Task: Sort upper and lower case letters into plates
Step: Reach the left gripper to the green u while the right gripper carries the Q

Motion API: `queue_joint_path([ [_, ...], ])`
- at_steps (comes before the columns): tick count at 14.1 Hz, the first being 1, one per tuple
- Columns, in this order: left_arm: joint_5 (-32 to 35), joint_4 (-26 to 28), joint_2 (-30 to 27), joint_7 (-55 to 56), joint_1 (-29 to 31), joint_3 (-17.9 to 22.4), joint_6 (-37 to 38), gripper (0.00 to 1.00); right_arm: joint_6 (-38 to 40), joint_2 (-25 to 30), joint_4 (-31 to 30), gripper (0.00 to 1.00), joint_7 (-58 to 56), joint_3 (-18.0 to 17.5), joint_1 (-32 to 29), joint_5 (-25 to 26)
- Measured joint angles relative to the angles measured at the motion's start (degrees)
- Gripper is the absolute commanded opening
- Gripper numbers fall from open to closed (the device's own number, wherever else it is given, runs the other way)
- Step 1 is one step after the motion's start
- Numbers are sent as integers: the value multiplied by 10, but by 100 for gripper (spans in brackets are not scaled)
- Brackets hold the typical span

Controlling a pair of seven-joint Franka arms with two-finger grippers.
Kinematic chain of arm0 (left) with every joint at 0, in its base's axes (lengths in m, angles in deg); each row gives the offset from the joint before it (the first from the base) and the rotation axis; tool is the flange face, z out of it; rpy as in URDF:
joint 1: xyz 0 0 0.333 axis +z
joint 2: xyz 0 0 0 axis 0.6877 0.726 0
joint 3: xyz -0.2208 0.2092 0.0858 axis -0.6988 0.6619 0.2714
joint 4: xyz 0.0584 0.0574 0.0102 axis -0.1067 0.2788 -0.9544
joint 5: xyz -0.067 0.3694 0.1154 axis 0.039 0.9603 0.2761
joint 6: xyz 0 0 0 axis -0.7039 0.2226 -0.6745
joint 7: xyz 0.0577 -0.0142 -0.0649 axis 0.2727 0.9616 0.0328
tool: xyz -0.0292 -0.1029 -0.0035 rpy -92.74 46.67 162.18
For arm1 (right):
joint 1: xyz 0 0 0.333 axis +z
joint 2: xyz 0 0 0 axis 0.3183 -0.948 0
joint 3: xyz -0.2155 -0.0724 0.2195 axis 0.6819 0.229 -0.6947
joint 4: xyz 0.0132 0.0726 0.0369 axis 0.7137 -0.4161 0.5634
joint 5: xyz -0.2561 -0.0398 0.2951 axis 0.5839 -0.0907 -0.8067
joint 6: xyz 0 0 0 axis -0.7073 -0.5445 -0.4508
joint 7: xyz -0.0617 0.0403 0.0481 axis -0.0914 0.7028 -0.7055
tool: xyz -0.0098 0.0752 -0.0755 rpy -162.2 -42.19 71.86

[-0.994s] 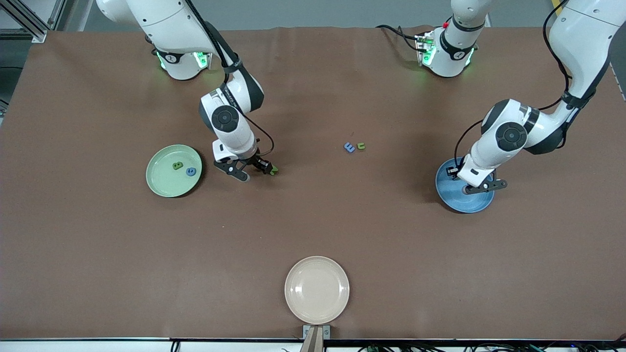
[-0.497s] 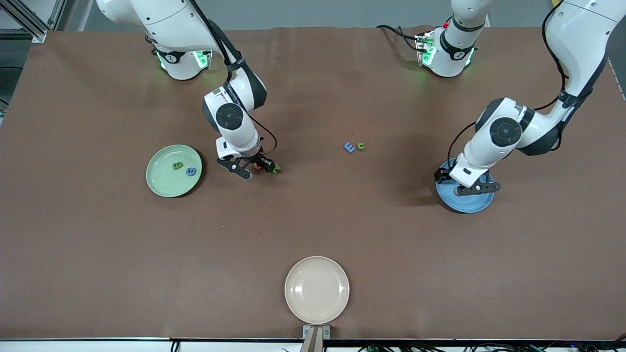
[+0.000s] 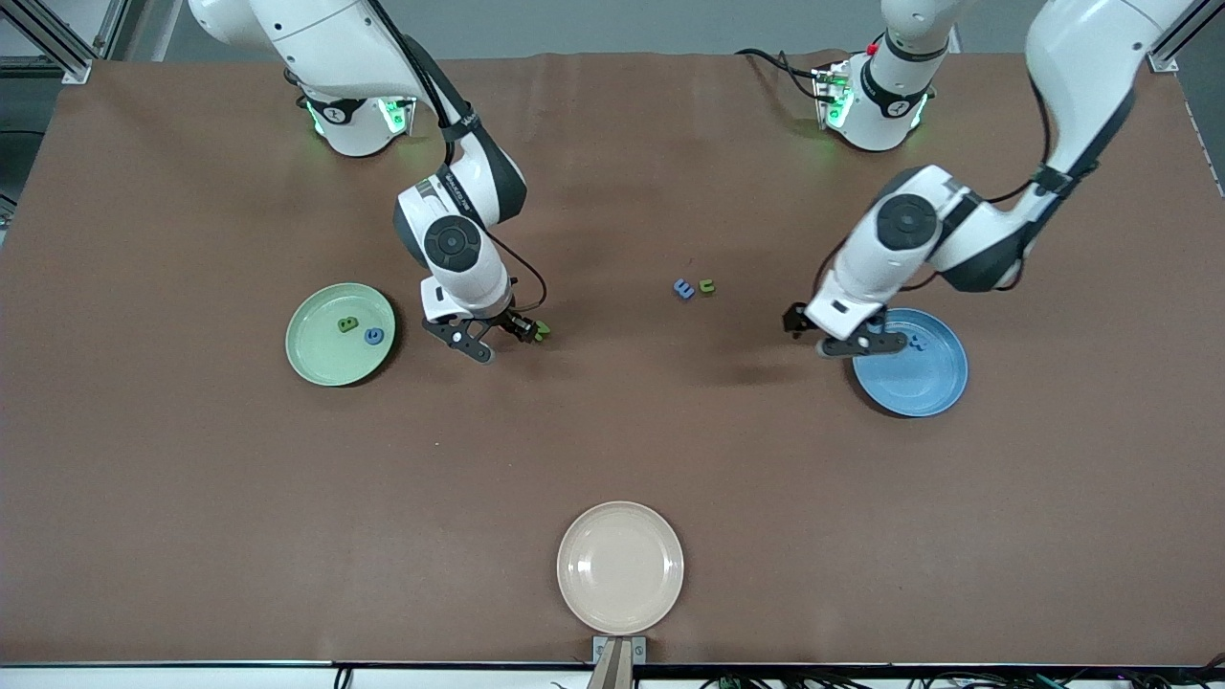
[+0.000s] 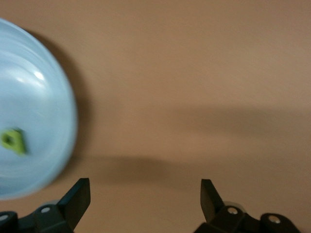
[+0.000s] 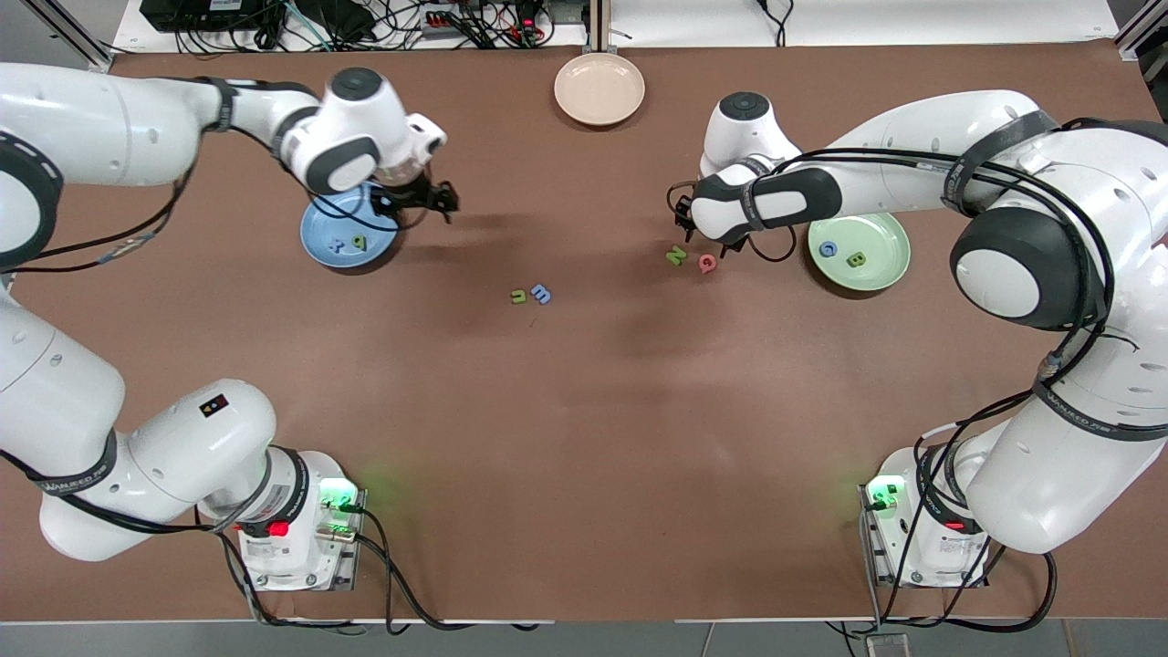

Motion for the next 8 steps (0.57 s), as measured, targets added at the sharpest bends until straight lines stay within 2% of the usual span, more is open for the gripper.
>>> queue_joint_path([
  [3,0,0,3,82,-88,0,4,100,2,-5,-7,75,-2,0,0,6],
  [5,0,1,10,103,-120,0,6,100,-6,-8,-17,73,-2,-1,0,7],
  [8,0,1,34,108,-144,7,7,99,-30,-8,-32,62,-3,-1,1,7],
])
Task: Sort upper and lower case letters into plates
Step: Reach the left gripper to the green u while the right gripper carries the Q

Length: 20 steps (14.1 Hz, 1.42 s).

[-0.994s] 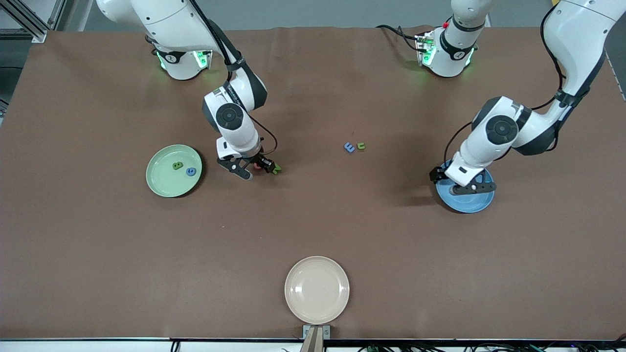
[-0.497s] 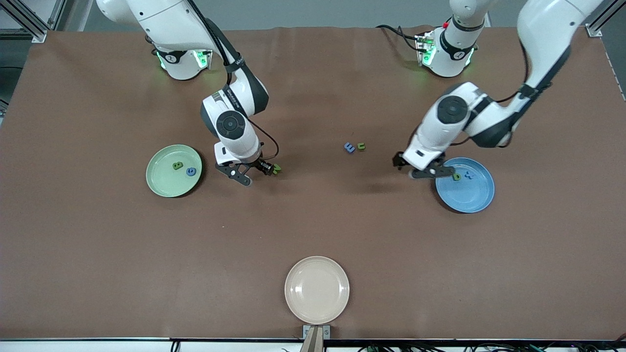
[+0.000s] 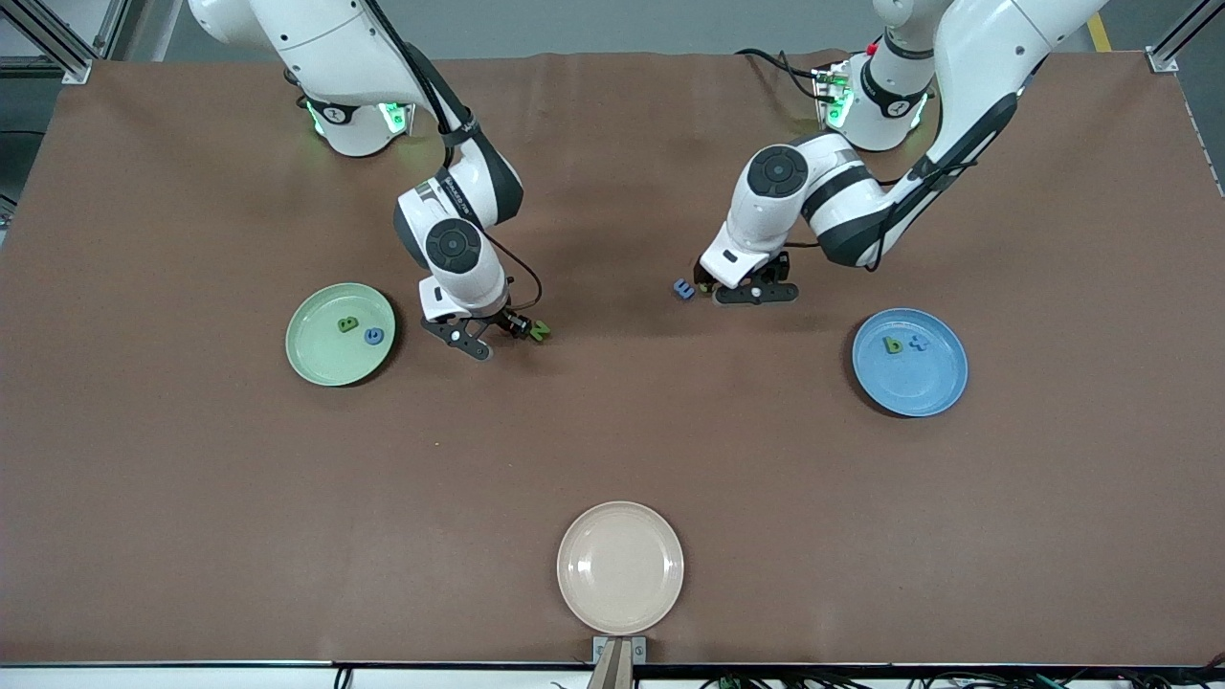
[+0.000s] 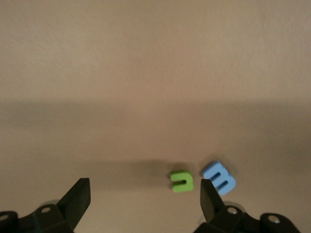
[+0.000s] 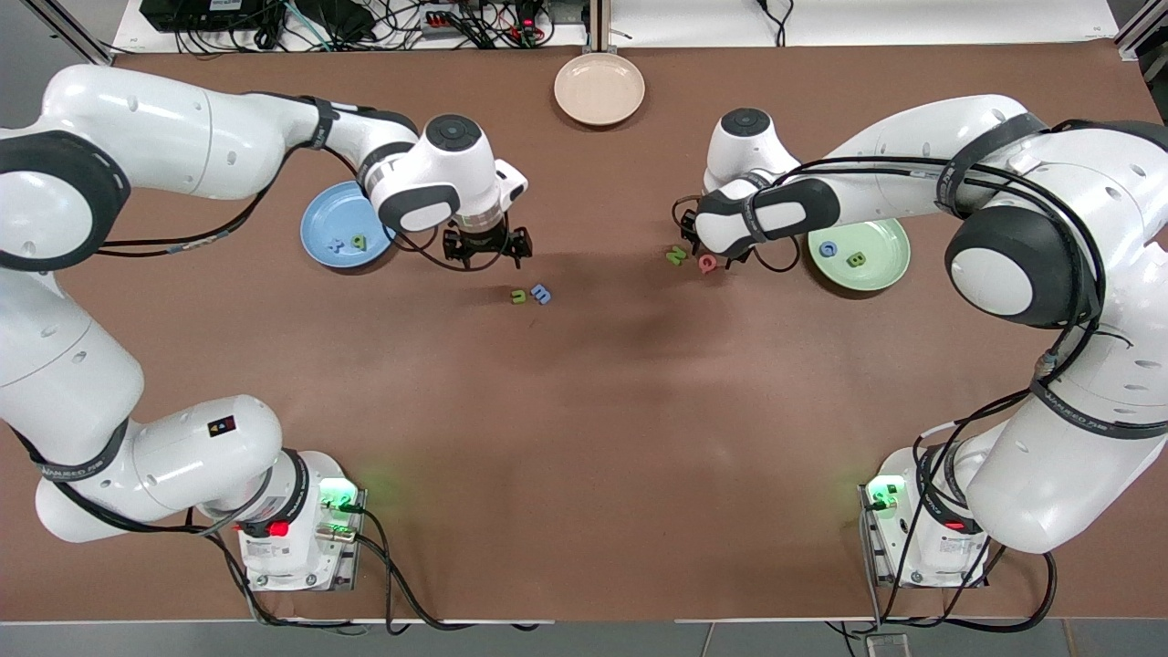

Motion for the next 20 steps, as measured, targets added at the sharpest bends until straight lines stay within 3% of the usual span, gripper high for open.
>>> queue_joint_path([
  [3,3,0,21,6,-45,40,-3,95,-12,0,-3,61,0,0,0,0],
  [5,15,-1,27,16,-79,70,-13,93,-16,0,-3,53,0,0,0,0],
  [8,17,-2,32,18,-92,83,-23,91,-17,0,-3,35,0,0,1,0],
  [11,17,-4,34,18,-92,83,-24,89,-17,0,-3,7,0,0,0,0],
  [12,17,-4,35,18,-93,83,-25,89,-17,1,-3,3,0,0,0,0],
  [16,31,-6,47,18,-94,83,-28,89,11,6,-1,0,-12,4,-12,0],
  [20,46,-11,60,24,-94,85,-32,85,113,71,7,0,-154,8,-102,1],
])
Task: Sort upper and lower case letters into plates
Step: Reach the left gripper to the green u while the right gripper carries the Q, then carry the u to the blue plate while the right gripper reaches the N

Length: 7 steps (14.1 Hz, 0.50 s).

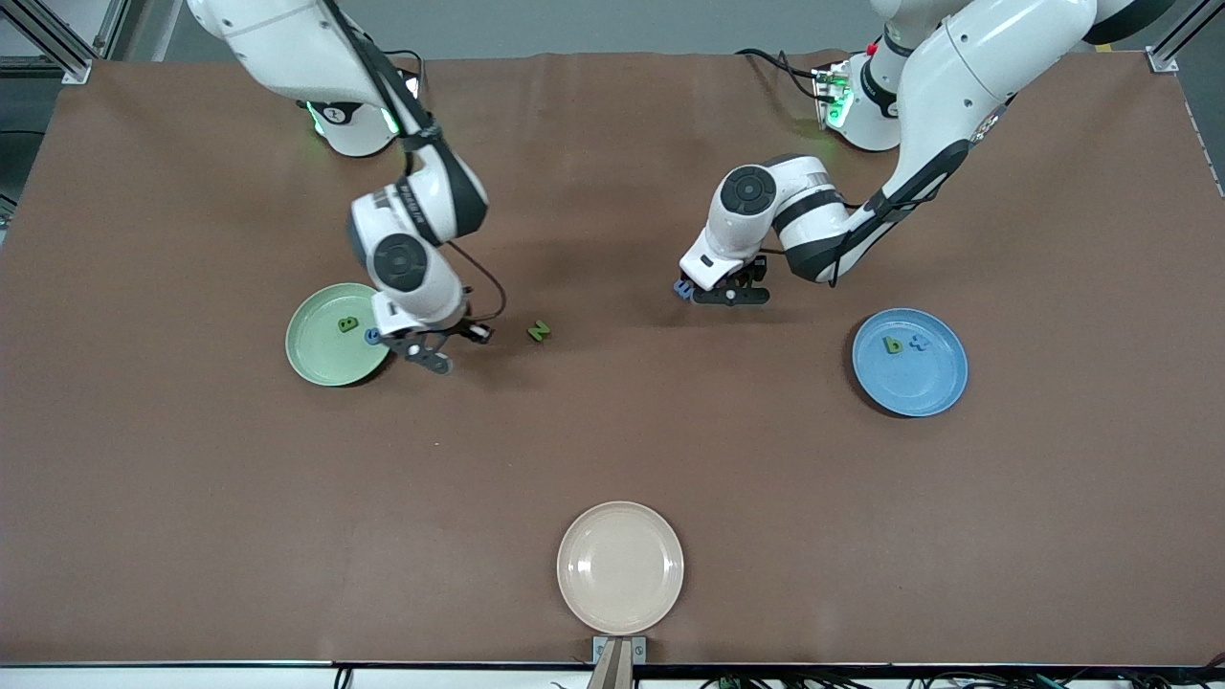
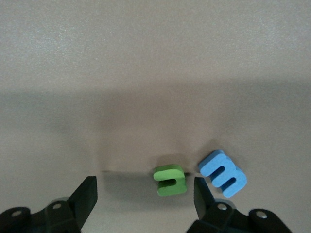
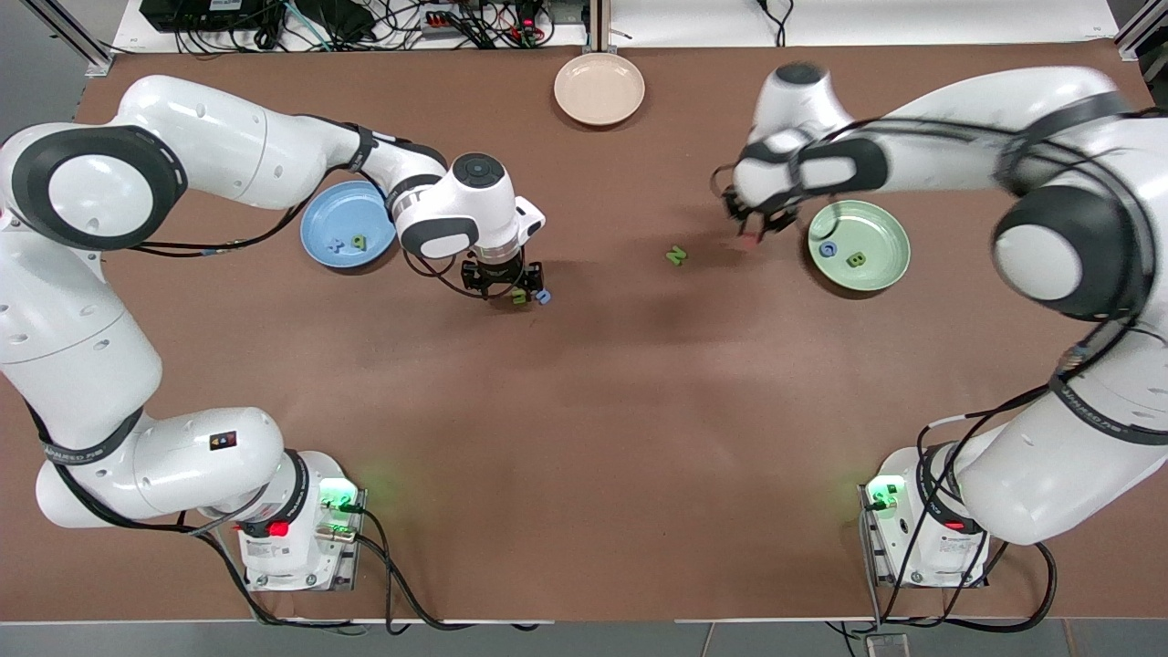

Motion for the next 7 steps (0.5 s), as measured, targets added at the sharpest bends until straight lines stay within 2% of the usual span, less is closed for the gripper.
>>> queue_joint_path([
  [4,2,-2,5,0,-1,0,0,72,40,75,-33,0,-227,3,-132,1],
  [7,2,-2,6,1,-1,0,0,59,36,95,-71,0,-364,5,-227,1],
])
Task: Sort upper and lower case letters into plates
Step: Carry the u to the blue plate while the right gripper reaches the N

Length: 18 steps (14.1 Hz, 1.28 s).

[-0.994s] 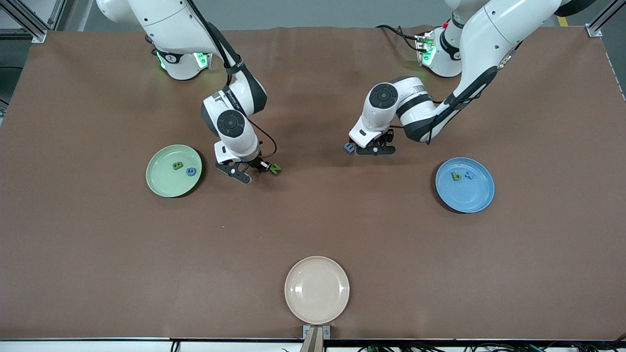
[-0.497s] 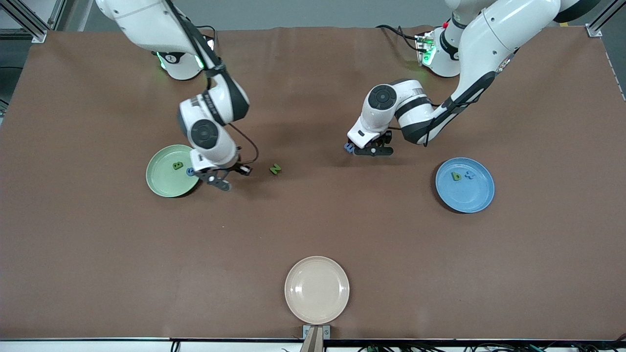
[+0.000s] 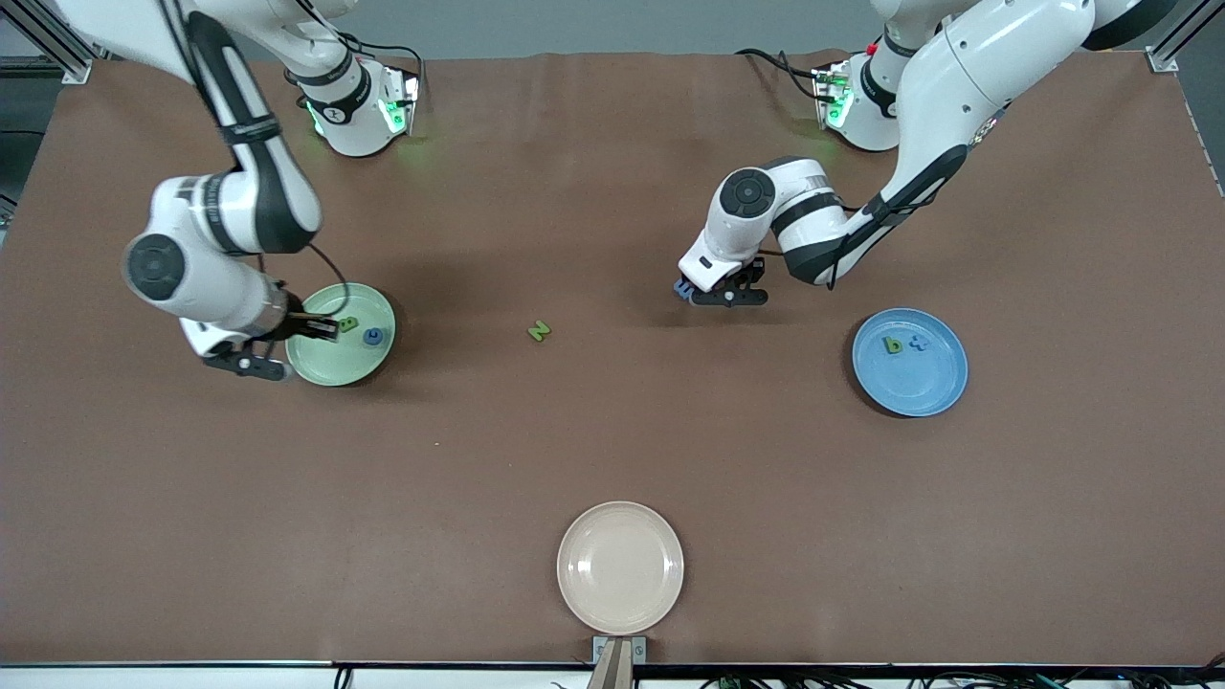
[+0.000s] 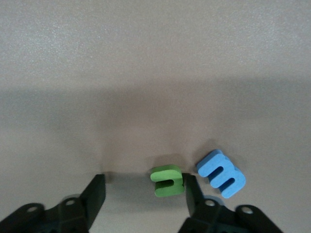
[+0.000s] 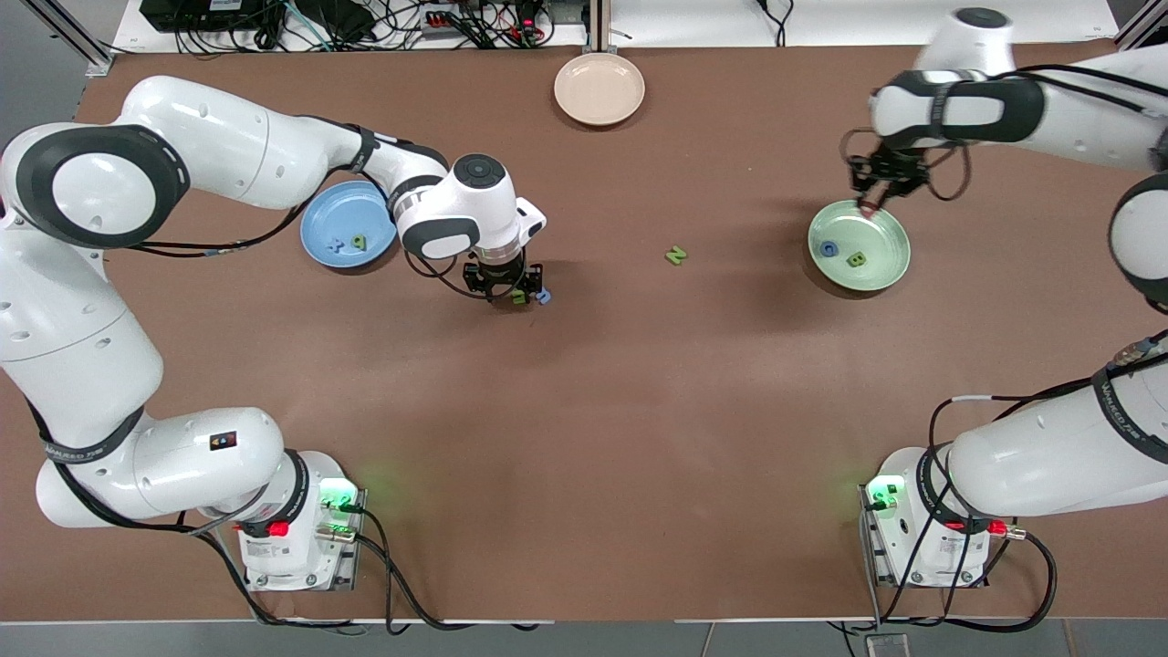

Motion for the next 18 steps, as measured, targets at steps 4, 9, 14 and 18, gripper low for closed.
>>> queue_joint_path([
  [4,0,-2,3,9,0,-1,-3,45,-76,3,-65,0,-31,-4,-16,0],
  [9,0,-4,3,19,-1,-3,-3,24,-166,-14,-112,3,-59,-4,-35,0],
  [14,0,-7,3,37,-3,-3,-2,8,-188,-38,-113,100,-62,-4,-45,0],
  [18,2,-51,1,39,6,1,51,6,-153,-36,-98,100,-60,-7,-46,0],
])
